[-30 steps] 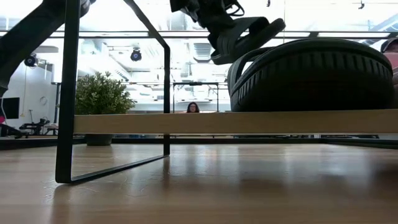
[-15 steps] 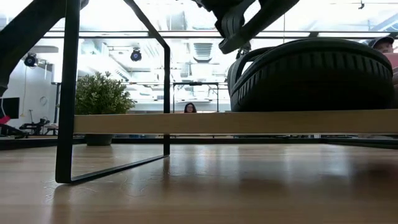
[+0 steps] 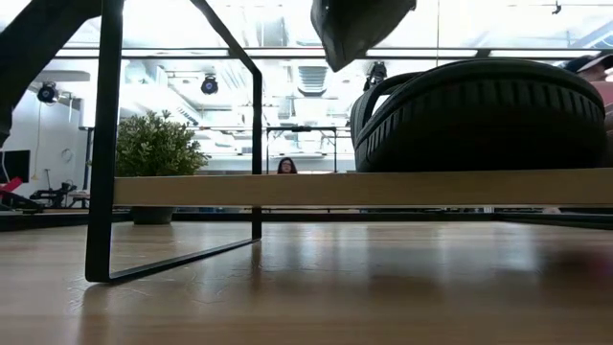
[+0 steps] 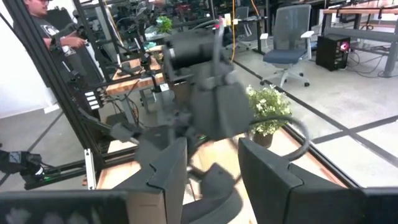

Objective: Pick and place slides into the shelf
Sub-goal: Put the black slide on the shelf

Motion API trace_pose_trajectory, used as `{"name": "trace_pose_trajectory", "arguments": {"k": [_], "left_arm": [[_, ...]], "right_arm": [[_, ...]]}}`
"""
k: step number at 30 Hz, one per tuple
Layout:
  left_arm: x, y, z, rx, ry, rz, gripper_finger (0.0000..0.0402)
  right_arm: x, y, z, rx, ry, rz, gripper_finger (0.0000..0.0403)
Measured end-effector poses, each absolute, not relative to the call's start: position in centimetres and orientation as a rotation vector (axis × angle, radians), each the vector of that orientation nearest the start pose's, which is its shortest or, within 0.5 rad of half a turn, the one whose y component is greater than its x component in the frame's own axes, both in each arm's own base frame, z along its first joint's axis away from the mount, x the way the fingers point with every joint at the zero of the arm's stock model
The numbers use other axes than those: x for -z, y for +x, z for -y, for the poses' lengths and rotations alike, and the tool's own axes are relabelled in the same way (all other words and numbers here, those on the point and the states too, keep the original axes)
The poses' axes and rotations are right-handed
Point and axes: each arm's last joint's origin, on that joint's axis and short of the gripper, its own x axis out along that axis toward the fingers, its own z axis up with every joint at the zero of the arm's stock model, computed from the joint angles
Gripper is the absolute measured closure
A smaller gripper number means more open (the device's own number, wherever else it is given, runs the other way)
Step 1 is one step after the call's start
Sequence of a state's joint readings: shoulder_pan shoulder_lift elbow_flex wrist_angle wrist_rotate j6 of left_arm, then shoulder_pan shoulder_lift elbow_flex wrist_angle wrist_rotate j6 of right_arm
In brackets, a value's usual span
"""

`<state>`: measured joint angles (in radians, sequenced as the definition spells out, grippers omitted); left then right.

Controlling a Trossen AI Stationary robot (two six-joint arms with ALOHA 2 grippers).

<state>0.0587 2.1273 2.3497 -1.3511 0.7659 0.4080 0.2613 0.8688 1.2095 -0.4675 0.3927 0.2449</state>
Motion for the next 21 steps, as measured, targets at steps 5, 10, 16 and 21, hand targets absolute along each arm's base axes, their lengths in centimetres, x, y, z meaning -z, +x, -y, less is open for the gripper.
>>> {"name": "trace_pose_trajectory", "arguments": {"k": [5, 10, 16, 21], "left_arm": [[-35.6, 41.6, 1.2, 0.887, -0.069, -0.963, 0.0401], [-33.9, 41.4, 1.6, 0.895, -0.104, -1.071, 0.0401], [-30.8, 41.3, 1.9, 0.904, -0.157, -1.194, 0.0401], [-28.7, 41.1, 2.1, 0.907, -0.191, -1.266, 0.0401]], "right_arm": [[-43.2, 15.2, -2.9, 0.146, 0.211, -0.103, 0.0266], [-43.2, 15.2, -2.9, 0.146, 0.212, -0.103, 0.0266], [-43.1, 15.2, -2.9, 0.146, 0.220, -0.103, 0.0266], [-43.1, 15.2, -2.9, 0.146, 0.215, -0.103, 0.0266]]}}
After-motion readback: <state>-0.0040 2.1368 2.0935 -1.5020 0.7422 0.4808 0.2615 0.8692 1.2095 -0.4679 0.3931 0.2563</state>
